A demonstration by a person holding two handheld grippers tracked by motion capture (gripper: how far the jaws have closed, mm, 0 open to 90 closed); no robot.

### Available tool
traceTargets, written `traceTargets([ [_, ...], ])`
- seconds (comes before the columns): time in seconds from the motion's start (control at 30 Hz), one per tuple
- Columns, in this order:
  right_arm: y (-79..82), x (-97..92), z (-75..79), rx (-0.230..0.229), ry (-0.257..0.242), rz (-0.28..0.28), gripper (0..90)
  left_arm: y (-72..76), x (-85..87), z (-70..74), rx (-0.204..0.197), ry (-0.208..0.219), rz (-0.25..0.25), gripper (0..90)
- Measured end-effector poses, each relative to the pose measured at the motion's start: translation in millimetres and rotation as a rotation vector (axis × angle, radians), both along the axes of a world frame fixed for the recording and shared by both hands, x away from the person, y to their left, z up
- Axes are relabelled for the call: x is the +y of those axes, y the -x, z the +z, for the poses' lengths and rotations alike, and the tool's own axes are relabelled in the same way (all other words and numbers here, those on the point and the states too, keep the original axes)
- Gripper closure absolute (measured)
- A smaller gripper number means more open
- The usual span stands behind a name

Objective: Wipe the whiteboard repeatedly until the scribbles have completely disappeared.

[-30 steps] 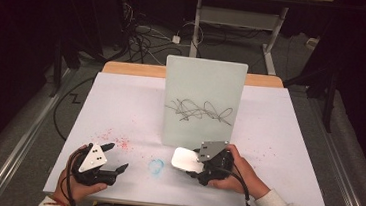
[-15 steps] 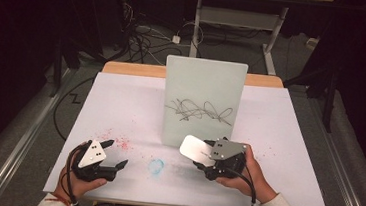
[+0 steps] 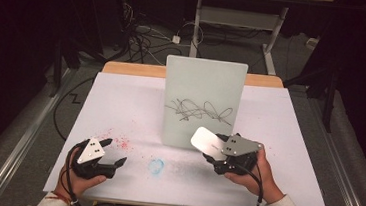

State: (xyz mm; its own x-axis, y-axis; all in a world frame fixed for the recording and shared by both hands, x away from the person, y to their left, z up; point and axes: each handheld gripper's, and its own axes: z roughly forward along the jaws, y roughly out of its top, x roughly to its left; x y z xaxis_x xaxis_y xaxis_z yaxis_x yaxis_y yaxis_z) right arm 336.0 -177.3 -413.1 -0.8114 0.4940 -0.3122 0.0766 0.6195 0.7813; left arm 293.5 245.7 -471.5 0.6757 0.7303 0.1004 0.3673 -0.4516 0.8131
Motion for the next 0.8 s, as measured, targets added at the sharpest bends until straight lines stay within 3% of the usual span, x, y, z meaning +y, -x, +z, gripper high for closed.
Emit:
traceTargets([
  [0.23, -2.4, -12.6, 6.5, -0.036, -0.029, -0.06, 30.6, -0.5, -0.6, 1.3, -0.005, -0.007, 0.002, 21.0],
  [0.4, -1.4, -21.1, 8.5, -0.087, -0.034, -0.112, 30.6, -2.2, -5.8, 0.0, -0.004, -0.021, -0.015, 21.0],
  [0.5, 1.0, -24.5, 9.2, -0.116, -0.02, -0.126, 30.6, -3.6, -6.7, 0.0, 0.002, -0.015, -0.023, 21.1],
  [0.63, 2.1, -26.4, 7.6, -0.189, 0.025, -0.168, 30.6, -4.5, -5.8, 0.2, 0.003, -0.004, -0.017, 21.1],
  [0.73, -0.4, -30.3, 6.9, -0.197, 0.019, -0.189, 30.6, -4.9, -6.0, -0.3, 0.005, -0.004, -0.02, 21.3],
  [0.8, -2.0, -32.5, 5.0, -0.235, 0.049, -0.213, 30.6, -5.4, -6.3, -0.8, 0.007, -0.008, -0.021, 21.5],
])
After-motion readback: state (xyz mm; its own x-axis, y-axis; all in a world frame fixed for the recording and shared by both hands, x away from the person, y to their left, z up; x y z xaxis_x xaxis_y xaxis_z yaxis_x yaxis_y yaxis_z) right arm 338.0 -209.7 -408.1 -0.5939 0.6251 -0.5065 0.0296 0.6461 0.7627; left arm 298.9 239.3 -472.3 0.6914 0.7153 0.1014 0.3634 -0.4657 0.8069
